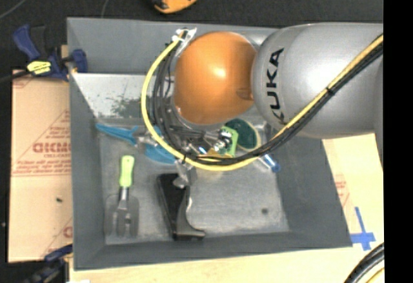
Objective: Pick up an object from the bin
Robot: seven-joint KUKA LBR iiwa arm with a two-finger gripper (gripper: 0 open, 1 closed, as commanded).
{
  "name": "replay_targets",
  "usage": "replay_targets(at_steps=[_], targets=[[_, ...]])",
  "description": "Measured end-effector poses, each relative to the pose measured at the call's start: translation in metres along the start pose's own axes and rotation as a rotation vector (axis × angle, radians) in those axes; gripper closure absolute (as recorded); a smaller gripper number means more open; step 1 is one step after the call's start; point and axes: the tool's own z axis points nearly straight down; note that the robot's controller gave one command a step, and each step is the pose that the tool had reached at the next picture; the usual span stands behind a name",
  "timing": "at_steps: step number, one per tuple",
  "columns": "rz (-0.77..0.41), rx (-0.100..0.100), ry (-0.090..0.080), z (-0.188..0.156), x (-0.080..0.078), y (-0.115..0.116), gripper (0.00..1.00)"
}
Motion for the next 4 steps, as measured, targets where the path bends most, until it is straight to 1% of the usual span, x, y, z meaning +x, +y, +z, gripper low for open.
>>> replay_targets(at_steps=[1,2,3,4], targets=[[0.058,0.005,-0.009,0.004,-0.031,-0.084,0.00],[-0.010,0.006,-0.014,-0.023,-0.029,-0.024,0.00],[-0.142,0.004,-0.009,0.015,0.064,-0.011,0.00],[-0.211,0.011,-0.013,-0.037,0.101,-0.035,0.00]])
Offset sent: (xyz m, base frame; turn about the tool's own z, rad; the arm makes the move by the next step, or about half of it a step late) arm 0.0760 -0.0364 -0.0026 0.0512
